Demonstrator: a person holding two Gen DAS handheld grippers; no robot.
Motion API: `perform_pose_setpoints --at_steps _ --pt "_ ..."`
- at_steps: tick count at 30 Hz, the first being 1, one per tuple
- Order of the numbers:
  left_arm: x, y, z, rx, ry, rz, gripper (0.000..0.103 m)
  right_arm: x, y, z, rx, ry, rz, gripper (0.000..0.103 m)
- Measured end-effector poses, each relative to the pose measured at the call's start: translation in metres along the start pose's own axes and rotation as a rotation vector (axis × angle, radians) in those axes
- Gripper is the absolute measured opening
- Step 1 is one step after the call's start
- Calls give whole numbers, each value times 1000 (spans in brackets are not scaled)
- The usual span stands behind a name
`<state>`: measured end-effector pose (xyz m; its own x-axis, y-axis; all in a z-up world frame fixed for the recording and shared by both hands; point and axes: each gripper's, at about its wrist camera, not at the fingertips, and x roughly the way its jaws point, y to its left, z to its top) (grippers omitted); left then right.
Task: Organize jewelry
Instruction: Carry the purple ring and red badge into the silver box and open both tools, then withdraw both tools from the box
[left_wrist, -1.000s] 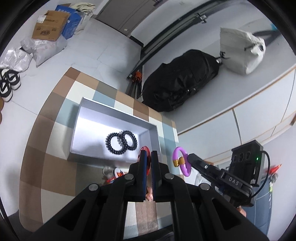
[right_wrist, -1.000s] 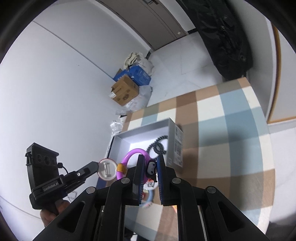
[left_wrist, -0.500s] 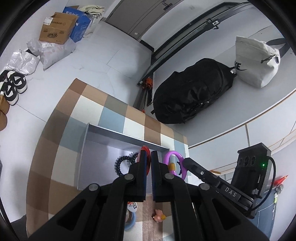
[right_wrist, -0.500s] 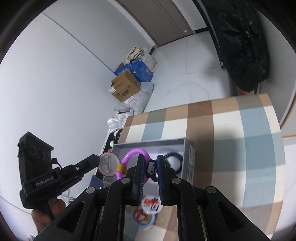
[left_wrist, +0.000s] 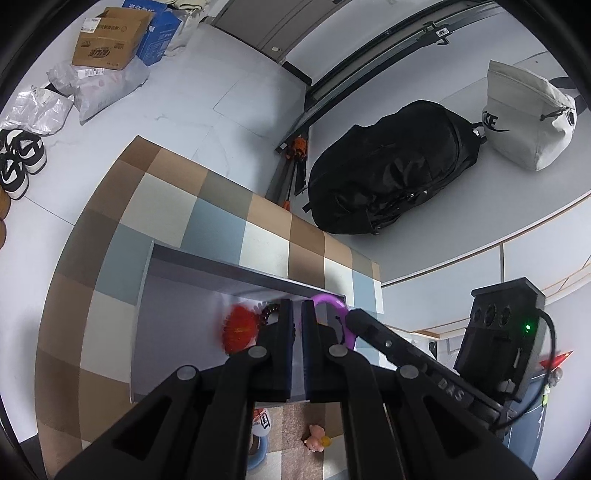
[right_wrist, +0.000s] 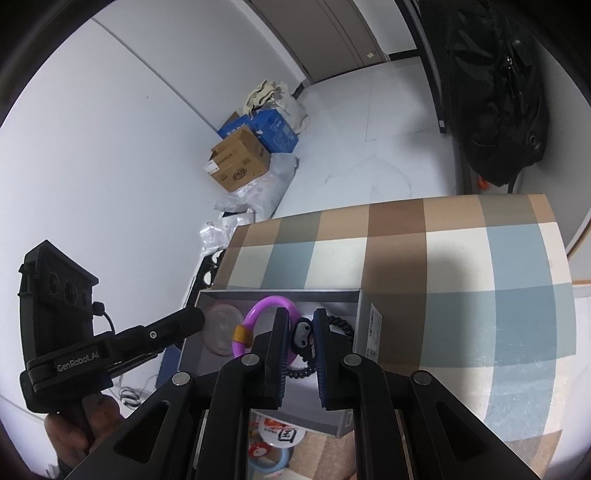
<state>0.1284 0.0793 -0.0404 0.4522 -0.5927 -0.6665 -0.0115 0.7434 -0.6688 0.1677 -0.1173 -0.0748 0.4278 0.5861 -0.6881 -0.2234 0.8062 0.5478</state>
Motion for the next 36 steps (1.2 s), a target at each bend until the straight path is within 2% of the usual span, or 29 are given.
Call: perform_pose_setpoints --at_steps 3,5,6,7,8,9,11,16,17,19,22,26,30,36 --pt "4 4 3 -39 19 -8 1 -5 9 1 -53 -32 -9 15" --pt "5 9 4 -73 37 -4 21 -8 13 2 -79 -44 -2 15" --pt "3 10 3 -78 30 -6 26 -10 14 2 -89 -55 -15 18" --pt "-2 11 2 -83 13 -9 36 -13 15 1 -104 -73 -35 37" --pt "-5 10 2 -85 5 -11 45 -15 16 1 -112 -85 -45 51" --pt "-9 9 1 -80 -8 -13 48 -18 17 0 -120 -105 -52 72" --pt "-16 6 -1 -61 -34 15 52 -24 19 -2 -136 -119 -37 73" --pt "-25 -2 -12 14 -73 114 52 -26 23 -8 -185 -129 -87 78" --pt "-27 -3 -14 25 -80 133 52 -27 23 -9 -191 -133 -93 80" --pt "-28 -4 -17 39 -92 169 53 -32 25 -13 -206 -158 -114 92" --pt "-33 -7 -22 64 -110 207 54 -37 24 -17 -204 -174 -123 97" --pt "-37 -11 -28 100 -145 255 66 -43 24 -23 -207 -183 -138 99" --pt "-42 -15 -35 145 -180 294 66 -48 25 -30 -210 -196 -150 103" --pt "-46 -19 -45 197 -215 351 68 -56 26 -42 -225 -214 -173 103"
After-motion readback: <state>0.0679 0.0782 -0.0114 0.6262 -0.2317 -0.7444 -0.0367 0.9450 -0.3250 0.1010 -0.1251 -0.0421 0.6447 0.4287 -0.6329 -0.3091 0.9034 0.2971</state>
